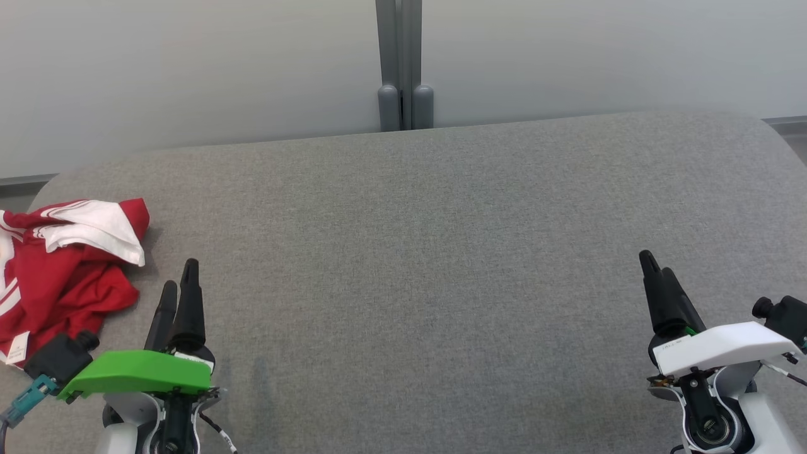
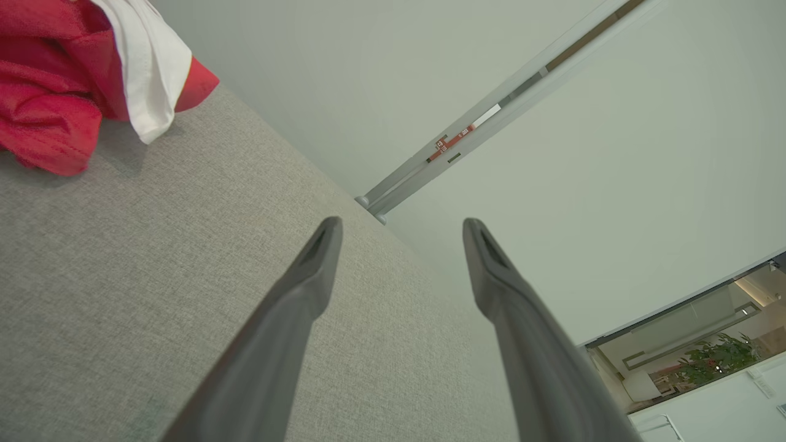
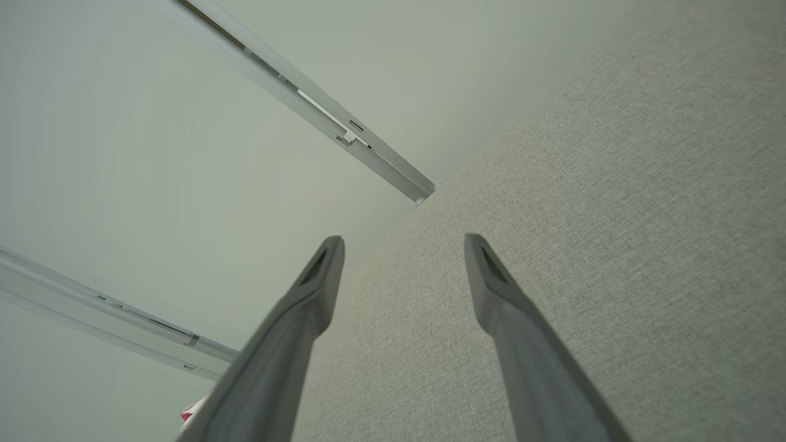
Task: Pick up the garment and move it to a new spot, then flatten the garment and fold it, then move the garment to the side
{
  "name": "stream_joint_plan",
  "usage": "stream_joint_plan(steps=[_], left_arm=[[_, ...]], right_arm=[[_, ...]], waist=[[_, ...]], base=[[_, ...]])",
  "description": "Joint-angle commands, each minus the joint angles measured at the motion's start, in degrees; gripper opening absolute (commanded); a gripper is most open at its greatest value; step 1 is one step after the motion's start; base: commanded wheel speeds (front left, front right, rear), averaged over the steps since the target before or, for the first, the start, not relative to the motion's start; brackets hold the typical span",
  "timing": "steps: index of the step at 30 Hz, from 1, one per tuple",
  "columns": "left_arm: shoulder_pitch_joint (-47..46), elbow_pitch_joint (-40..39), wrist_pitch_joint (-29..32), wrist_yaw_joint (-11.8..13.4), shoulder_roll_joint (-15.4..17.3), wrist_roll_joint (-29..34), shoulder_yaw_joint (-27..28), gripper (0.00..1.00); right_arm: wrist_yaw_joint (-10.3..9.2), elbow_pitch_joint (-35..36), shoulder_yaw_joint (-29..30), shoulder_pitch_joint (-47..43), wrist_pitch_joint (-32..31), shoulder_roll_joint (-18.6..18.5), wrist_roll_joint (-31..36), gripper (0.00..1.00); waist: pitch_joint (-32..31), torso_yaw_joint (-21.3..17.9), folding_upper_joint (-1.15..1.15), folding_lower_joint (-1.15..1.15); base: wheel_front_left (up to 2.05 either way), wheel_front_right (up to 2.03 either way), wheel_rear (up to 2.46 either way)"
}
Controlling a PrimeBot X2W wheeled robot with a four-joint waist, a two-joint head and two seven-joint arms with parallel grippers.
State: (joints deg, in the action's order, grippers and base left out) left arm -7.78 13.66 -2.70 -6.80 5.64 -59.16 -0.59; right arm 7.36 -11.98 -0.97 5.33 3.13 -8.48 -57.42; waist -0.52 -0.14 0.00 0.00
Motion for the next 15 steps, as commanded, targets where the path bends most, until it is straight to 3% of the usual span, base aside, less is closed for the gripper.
stream_joint_plan(steps=[1,15], left_arm=[[-2.12,-0.49,-0.63,-0.24,0.76,2.31,-0.29,1.0],[-2.83,1.79,-3.26,0.16,1.63,13.04,-1.06,1.0]], right_arm=[[0.14,1.12,-0.29,1.56,0.5,-0.68,2.28,1.0],[0.16,1.85,-1.31,1.63,1.05,-1.46,13.43,1.0]], waist=[[-0.02,0.0,0.0,0.0],[-0.24,0.06,0.0,0.0]], base=[[0.0,0.0,0.0],[0.0,0.0,0.0]])
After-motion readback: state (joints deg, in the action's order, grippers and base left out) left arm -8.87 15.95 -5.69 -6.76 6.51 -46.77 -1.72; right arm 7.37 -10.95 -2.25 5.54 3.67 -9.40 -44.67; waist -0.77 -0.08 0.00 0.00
